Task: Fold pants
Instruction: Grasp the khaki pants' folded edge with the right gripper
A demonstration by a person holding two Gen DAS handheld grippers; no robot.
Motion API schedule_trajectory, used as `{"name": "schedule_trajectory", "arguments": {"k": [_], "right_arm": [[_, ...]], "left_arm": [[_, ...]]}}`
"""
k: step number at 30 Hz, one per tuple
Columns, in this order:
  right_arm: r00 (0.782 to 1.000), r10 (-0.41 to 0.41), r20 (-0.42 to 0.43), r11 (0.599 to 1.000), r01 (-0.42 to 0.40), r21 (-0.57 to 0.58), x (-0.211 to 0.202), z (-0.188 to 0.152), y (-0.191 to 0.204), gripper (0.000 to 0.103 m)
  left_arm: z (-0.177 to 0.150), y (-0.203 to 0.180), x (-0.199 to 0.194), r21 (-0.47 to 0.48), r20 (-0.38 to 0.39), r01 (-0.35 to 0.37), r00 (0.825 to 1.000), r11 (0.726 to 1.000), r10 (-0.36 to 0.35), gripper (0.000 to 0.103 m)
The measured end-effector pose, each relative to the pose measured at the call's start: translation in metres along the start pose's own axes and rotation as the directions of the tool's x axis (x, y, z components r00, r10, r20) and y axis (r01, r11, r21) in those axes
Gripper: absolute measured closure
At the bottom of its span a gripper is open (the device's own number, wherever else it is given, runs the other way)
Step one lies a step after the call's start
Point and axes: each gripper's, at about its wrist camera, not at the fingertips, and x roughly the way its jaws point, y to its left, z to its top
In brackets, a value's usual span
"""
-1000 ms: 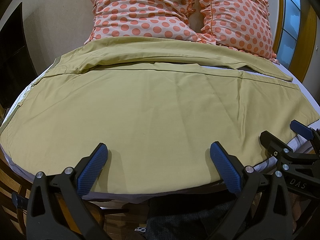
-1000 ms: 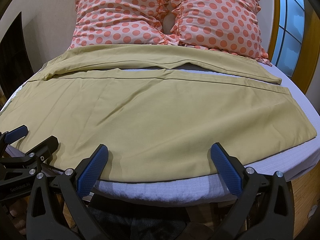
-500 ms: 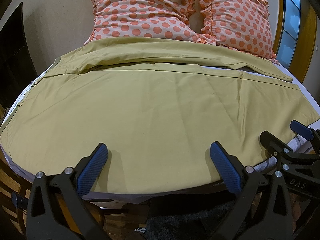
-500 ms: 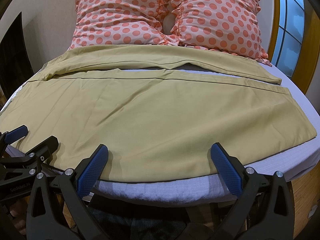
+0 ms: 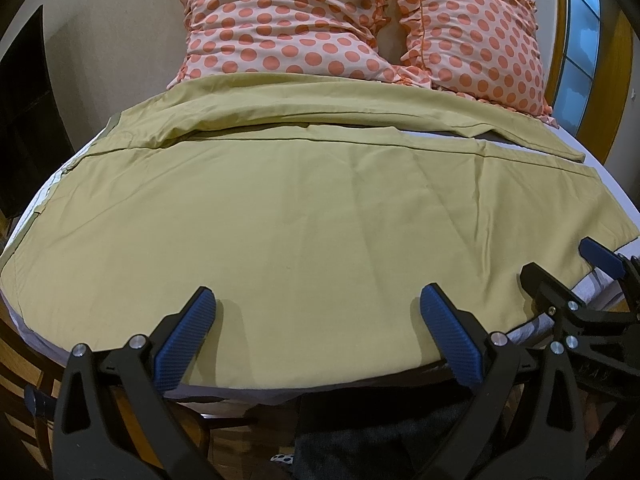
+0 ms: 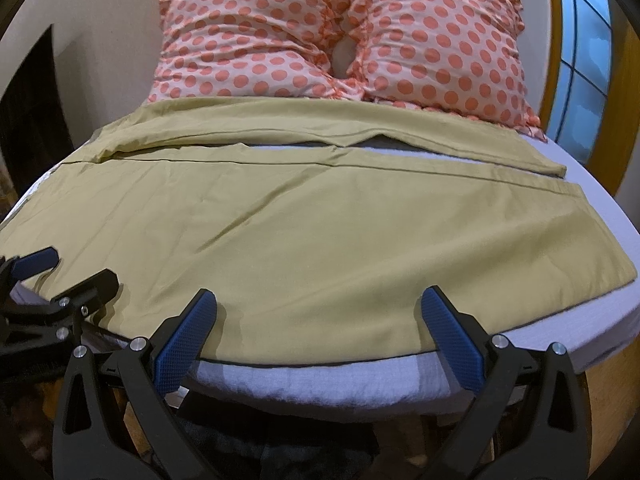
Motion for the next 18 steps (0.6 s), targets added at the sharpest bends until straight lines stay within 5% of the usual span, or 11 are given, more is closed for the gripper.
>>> {"name": "schedule_trajectory", "arguments": {"k": [3, 6, 10, 12, 18], "right_arm": [[0.999, 0.011, -0.035, 1.000, -0.011, 0.002, 0.004, 0.018, -0.017, 0.001], [0.998, -0.063, 0.028, 0.988, 0.058, 0.145, 0.001, 0.064, -0.071, 0.001], [0.979, -0.206, 0.000, 0.910, 0.191, 0.367, 0.029, 0.143, -0.157, 0.003], [0.962, -0.261, -0.076, 0.866, 0.269, 0.421, 0.061, 0.173, -0.188, 0.029], [0.910, -0.248, -0.333, 0.679, 0.408, 0.610, 0.185, 0.233, -0.277, 0.054]], "left_arm": [[0.005, 0.002, 0.002, 0.007, -0.022, 0.003, 1.000, 1.000, -0.003, 0.002], [0.017, 0.010, -0.004, 0.011, 0.022, -0.042, 0.999, 0.999, 0.042, 0.002], [0.038, 0.019, -0.013, -0.017, 0.086, -0.042, 0.995, 0.999, 0.043, 0.002], [0.047, 0.023, -0.012, -0.031, 0.100, -0.022, 0.995, 0.999, 0.025, 0.002], [0.070, 0.038, -0.002, -0.063, 0.128, 0.033, 0.992, 0.997, -0.024, 0.002]]}}
